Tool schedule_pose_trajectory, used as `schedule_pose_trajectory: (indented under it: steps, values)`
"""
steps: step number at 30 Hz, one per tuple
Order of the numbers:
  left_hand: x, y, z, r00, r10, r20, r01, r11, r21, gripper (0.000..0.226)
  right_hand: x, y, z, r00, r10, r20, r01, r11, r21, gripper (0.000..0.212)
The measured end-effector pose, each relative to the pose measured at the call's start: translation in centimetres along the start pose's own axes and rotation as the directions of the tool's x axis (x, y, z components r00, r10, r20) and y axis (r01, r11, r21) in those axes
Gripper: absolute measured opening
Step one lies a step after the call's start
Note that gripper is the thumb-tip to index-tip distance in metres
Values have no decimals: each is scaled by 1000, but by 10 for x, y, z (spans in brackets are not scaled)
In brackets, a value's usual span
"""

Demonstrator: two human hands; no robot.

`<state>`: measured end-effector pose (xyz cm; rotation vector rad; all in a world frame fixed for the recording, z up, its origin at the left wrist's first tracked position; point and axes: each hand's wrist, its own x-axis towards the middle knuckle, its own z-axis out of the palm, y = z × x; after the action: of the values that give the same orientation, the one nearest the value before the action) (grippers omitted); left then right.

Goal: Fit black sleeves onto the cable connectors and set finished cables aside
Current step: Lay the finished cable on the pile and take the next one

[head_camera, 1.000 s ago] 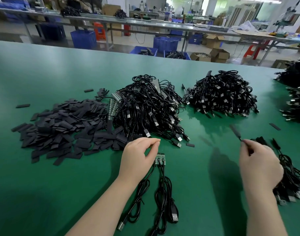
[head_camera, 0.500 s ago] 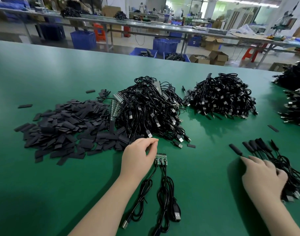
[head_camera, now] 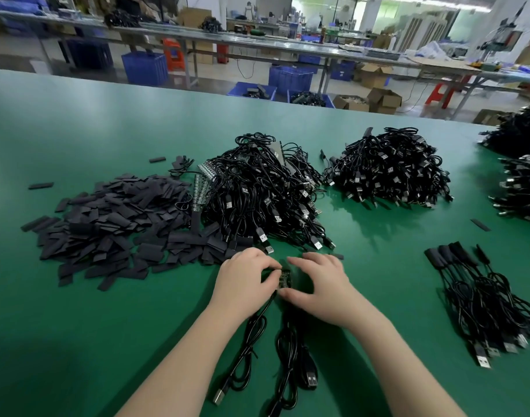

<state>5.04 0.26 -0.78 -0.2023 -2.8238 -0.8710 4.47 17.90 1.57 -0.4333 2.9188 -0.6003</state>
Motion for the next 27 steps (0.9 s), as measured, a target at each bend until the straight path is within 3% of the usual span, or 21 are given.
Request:
schedule_pose_trajectory:
  steps: [3, 7, 9, 11, 12, 15, 17, 21, 27]
  values:
    - [0, -2, 0, 999, -6, -47, 1, 995, -97, 18, 5, -4, 14, 995, 19, -98, -10, 996, 85, 56]
    - [0, 0, -1, 997, -34, -68, 17, 971, -238, 19, -2, 1, 23, 955, -32, -294, 103, 967, 232, 41]
    - [0, 2, -2, 999, -34, -20, 25, 932, -360, 31, -7, 2, 23, 947, 23, -320, 115, 906, 407, 35]
    - [0, 6, -1, 999, -37, 3, 34, 889, -457, 21, -9, 4, 21, 939, 91, -332, 122, 813, 569, 31]
    - [1, 7, -1, 999, -36, -5, 29, 873, -487, 10, -9, 4, 19, 934, 117, -338, 129, 771, 623, 30]
    - [1, 8, 0, 996, -49, -70, 4, 845, -535, 18, -9, 4, 14, 935, 158, -319, 149, 641, 753, 29]
    - [2, 8, 0, 993, -72, -88, 7, 814, -580, 15, -7, 4, 12, 934, 185, -306, 144, 587, 797, 23]
    - [2, 12, -1, 996, -82, -44, 32, 742, -670, 7, -6, 3, 13, 914, 230, -335, 144, 587, 797, 20]
    - [2, 14, 2, 995, -81, -52, 30, 770, -637, 40, -7, 0, 15, 902, 251, -351, 146, 588, 796, 21]
